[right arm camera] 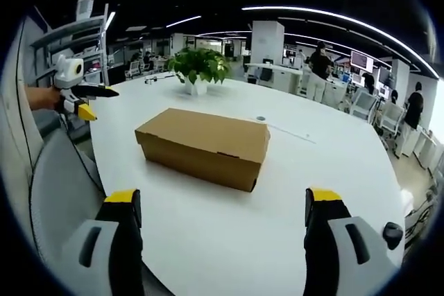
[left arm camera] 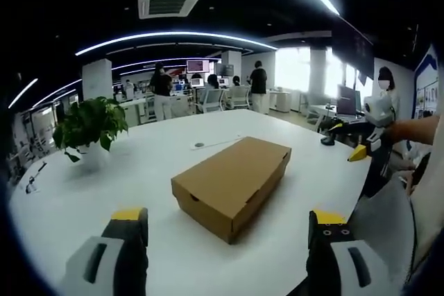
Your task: Operate the shoe box by opening the lid, removing the specified soft item, and placing it in the target area until the item is outside and the box remains undamaged.
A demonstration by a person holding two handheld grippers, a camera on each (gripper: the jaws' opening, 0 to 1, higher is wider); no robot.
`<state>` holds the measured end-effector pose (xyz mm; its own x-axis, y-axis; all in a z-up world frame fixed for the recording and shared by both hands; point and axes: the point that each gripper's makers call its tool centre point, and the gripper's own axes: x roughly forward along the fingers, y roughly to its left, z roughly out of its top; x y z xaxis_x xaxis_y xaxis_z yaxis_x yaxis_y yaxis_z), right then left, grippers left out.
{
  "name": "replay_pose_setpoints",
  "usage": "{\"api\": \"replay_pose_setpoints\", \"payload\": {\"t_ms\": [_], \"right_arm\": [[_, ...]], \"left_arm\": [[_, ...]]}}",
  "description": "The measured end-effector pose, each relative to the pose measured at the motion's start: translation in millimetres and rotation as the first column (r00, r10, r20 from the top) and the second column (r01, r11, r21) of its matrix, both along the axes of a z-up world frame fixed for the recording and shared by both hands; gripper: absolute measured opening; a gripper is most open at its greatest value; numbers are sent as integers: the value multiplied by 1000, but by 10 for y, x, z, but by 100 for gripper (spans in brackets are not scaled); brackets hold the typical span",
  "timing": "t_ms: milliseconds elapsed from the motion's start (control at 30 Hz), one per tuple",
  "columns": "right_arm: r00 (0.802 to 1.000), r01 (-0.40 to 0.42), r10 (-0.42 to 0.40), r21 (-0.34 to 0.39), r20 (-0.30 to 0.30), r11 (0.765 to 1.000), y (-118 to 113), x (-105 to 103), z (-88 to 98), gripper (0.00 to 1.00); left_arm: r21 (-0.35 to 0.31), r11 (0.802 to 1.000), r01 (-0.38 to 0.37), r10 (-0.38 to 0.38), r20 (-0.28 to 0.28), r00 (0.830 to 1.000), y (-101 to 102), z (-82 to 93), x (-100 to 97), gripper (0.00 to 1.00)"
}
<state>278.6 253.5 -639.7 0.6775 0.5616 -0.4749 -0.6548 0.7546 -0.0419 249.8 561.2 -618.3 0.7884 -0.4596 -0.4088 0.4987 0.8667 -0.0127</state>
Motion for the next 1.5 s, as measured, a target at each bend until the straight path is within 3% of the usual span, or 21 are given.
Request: {"api": "replay_pose_setpoints", "payload": {"t_ms": [633,933,1200,1500], "right_arm": [[997,-75,75,-24,7,997,-67,310,-201,84],[992,-128,128,-39,-13,991,-12,505,-331,78],[977,-212,210,-82,-34,974,68,659,-441,70],[960,-278,274,-115,-55,954,155,836,-533,61]], "left_arm": [[13,999,-51,51,-2,999,-179,-320,263,93],[19,996,-92,93,-62,994,-214,-573,296,85],[24,991,-130,131,-98,986,-215,-706,313,81],[33,986,-164,167,-95,981,-223,-765,389,75]]}}
